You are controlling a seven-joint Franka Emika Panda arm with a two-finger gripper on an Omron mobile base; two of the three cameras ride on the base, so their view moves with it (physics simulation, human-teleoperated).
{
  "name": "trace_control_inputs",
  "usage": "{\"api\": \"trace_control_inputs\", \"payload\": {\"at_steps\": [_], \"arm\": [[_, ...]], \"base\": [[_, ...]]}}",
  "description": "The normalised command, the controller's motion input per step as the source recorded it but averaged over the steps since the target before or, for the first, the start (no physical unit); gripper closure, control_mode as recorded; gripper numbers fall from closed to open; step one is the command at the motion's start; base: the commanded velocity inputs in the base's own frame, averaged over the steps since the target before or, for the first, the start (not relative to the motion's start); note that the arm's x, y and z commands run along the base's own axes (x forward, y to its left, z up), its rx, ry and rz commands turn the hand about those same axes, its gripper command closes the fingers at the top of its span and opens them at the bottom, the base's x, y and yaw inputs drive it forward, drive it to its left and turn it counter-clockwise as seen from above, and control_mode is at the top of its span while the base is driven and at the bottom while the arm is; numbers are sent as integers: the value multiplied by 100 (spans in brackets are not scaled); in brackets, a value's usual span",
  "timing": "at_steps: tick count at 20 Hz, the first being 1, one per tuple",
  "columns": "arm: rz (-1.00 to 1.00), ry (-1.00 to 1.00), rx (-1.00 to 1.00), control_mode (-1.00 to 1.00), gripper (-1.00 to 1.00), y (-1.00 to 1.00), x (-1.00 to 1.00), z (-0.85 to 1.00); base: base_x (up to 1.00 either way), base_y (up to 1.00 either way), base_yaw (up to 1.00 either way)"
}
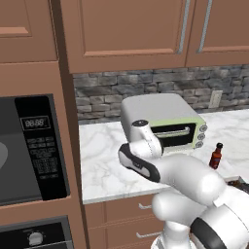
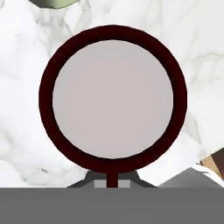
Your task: Pick the mug from the counter and place it inside the microwave. Then close the microwave.
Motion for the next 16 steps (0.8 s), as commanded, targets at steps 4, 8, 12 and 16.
{"api": "trace_control_inputs", "payload": {"at_steps": [4, 8, 12, 16], "arm": [[22, 0, 0, -100, 100, 0, -36, 79], [23, 0, 0, -100, 100, -3, -45, 59], [21, 0, 0, -100, 100, -23, -31, 55], [18, 0, 0, -100, 100, -27, -49, 33]], "base": [[0, 0, 0], [0, 0, 0], [0, 0, 0], [0, 0, 0]]}}
